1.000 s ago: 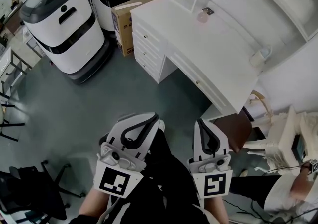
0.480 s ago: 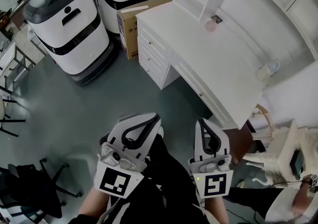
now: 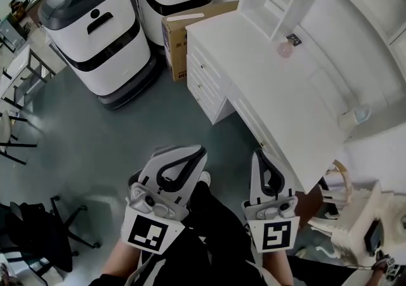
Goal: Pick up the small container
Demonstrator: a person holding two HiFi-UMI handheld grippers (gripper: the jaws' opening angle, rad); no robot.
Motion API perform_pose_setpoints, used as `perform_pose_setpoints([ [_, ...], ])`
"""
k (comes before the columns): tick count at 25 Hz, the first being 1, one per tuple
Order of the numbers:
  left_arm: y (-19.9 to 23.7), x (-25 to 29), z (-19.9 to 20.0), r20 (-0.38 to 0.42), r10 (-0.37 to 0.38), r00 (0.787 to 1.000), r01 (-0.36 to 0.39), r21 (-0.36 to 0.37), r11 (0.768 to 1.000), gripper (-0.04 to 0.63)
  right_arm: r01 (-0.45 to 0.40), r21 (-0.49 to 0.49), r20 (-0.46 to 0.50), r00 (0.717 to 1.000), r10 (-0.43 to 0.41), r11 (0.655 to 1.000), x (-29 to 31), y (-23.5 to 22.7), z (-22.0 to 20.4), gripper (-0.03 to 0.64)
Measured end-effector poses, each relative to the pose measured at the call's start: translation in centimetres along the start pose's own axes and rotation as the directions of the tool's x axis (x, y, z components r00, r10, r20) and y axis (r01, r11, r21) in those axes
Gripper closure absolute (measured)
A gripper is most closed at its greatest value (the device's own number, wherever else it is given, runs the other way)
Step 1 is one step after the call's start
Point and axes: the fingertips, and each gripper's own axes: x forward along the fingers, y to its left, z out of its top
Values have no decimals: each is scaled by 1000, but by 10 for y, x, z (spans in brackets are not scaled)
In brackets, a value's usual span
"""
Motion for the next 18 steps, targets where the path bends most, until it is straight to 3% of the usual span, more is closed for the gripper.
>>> perform_pose_setpoints([
  [18,64,100,-19,-6,73,997,-73,20,997,597,-68,0,8,998,68,998,99,-73,-22,615],
])
